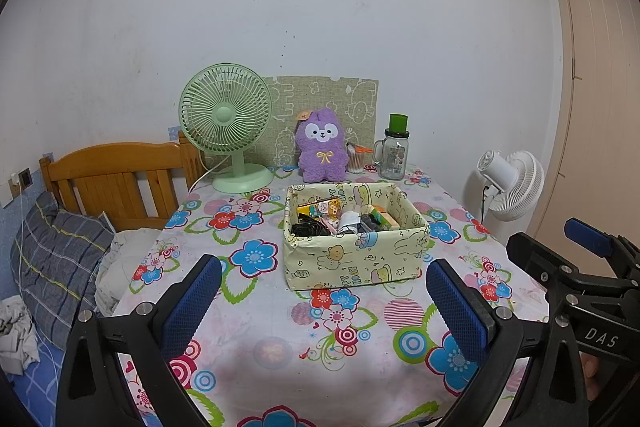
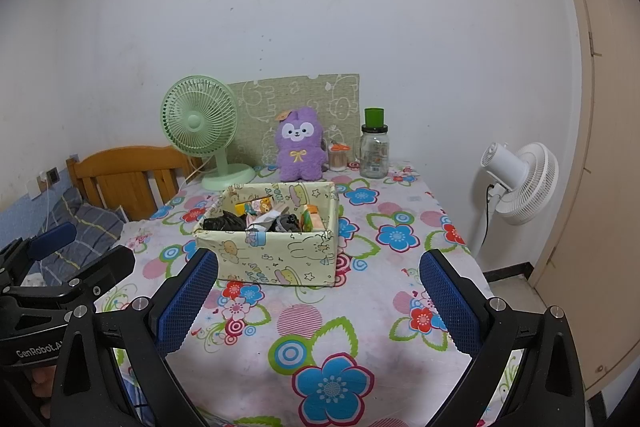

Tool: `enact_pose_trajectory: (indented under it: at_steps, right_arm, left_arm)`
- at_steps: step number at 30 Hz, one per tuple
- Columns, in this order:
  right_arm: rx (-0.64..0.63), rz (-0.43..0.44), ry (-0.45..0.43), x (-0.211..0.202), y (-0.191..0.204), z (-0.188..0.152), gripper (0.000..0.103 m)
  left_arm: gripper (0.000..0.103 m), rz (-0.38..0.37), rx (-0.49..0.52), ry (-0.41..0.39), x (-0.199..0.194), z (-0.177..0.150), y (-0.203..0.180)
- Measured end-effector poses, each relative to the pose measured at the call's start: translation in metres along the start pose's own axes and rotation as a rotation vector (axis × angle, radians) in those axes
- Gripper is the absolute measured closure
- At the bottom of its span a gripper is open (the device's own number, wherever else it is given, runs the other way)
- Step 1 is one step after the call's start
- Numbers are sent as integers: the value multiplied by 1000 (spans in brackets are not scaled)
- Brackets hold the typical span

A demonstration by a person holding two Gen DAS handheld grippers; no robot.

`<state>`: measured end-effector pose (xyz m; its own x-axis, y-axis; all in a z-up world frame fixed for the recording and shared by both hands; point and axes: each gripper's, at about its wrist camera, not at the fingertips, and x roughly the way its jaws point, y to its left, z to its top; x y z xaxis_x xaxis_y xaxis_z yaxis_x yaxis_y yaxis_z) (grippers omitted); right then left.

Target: Organize soft objects

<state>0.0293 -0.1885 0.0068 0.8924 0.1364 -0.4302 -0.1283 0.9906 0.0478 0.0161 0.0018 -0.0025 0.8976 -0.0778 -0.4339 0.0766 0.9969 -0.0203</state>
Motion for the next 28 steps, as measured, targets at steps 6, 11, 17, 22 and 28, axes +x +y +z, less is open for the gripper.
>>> enact_pose_trajectory:
  at_steps: [6, 11, 17, 22, 28]
  right_arm:
    - [-1, 0, 0, 0, 0, 0, 1]
    - [0, 2, 0, 0, 0, 0, 1]
    - [-1, 0, 0, 0, 0, 0, 1]
    - [-1, 1, 0, 0, 0, 0, 1]
    - [0, 0, 1, 0, 0, 0, 1]
  left_arm:
    - [0, 1, 0, 0, 0, 0, 0]
    - [0, 3, -1, -1, 0, -2, -1]
    - [0, 3, 0, 0, 0, -1, -1]
    - [0, 2, 0, -1, 0, -2, -1]
    - [0, 1, 0, -1, 0, -2, -1]
